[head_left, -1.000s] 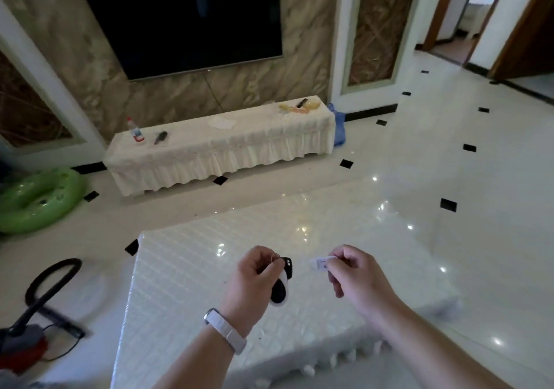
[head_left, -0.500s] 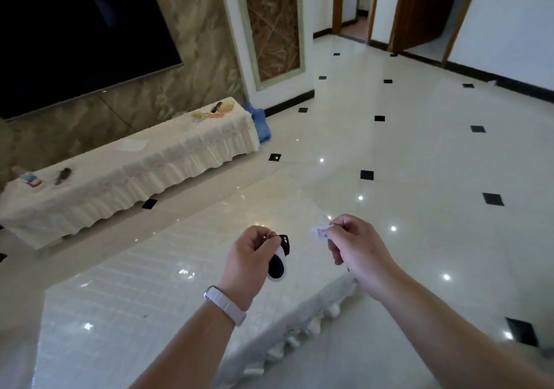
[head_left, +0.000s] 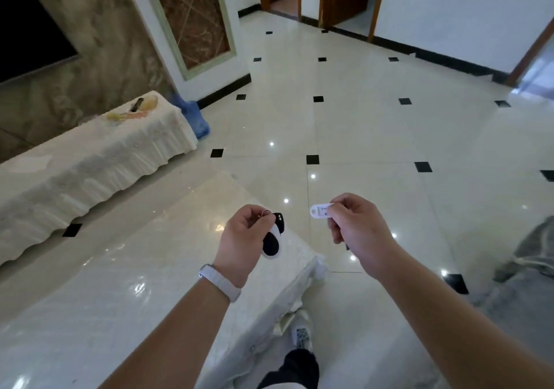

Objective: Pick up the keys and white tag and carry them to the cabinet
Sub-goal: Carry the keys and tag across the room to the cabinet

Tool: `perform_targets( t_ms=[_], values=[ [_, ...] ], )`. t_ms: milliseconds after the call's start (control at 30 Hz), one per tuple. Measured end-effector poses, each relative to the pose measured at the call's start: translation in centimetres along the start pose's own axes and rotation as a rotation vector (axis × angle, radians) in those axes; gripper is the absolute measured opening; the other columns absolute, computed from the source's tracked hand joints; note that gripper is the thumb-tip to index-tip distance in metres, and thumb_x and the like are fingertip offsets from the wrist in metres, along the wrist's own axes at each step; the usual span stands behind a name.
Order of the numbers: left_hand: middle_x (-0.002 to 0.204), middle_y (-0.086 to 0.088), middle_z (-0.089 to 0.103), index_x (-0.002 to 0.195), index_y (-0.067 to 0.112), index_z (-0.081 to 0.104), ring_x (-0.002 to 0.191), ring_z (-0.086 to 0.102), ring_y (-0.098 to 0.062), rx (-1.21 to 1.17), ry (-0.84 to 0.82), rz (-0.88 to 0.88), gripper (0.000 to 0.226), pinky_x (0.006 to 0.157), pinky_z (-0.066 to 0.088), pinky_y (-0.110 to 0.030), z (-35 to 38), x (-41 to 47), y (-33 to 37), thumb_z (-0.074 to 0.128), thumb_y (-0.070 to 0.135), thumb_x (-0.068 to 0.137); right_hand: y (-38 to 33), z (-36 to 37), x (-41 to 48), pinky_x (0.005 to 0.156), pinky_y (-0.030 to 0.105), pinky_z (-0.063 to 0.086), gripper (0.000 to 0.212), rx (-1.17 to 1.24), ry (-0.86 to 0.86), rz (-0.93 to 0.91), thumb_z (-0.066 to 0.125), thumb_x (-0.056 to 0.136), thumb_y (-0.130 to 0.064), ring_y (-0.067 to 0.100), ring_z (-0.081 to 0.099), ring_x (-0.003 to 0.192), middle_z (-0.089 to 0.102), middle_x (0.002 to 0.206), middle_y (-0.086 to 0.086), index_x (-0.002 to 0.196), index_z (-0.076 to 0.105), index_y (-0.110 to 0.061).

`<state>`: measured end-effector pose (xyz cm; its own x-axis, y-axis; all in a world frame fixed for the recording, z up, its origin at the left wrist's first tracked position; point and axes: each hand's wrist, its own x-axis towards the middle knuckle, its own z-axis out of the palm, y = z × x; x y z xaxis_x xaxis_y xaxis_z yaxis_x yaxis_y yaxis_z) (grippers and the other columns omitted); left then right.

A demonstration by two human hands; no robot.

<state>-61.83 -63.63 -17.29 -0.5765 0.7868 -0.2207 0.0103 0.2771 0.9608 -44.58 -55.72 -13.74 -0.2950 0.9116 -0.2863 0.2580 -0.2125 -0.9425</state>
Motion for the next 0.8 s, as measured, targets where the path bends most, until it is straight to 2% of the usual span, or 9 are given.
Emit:
perform_targets(
  t_ms=[233,500,800],
  values=[
    [0.059,0.014,0.063,0.080,0.014,0.064,0.056,0.056,-0.003,-0.092,-0.055,-0.020,0.006,0.051,0.043,-0.015,3.2,10.5,1.5,0.061,0.012,0.085,-2.1,-0.9,9.5,0.034,0.012,0.033,0.015,-0.081,0.049,0.064,0.050,0.085,-0.005,0.016,0.045,0.047,0.054,0.061,0.007,0.072,0.057,-0.009],
    [0.075,-0.001,0.066,0.080,0.017,0.065,0.070,0.060,-0.015,-0.099,-0.078,0.002,0.005,0.064,0.047,-0.028,4.4,20.6,4.3,0.063,0.016,0.084,-5.9,-0.1,18.3,0.034,0.012,0.033,0.016,-0.103,0.088,0.037,0.051,0.084,-0.005,0.018,0.046,0.050,0.054,0.059,0.006,0.070,0.057,-0.010],
    [0.070,0.004,0.064,0.081,0.014,0.065,0.066,0.059,-0.009,-0.092,-0.053,0.003,0.004,0.063,0.048,-0.022,7.6,26.7,6.2,0.063,0.014,0.085,-7.6,-2.1,26.3,0.035,0.012,0.034,0.015,-0.093,0.059,0.000,0.050,0.084,-0.007,0.018,0.047,0.052,0.055,0.060,0.005,0.072,0.057,-0.009]
  ],
)
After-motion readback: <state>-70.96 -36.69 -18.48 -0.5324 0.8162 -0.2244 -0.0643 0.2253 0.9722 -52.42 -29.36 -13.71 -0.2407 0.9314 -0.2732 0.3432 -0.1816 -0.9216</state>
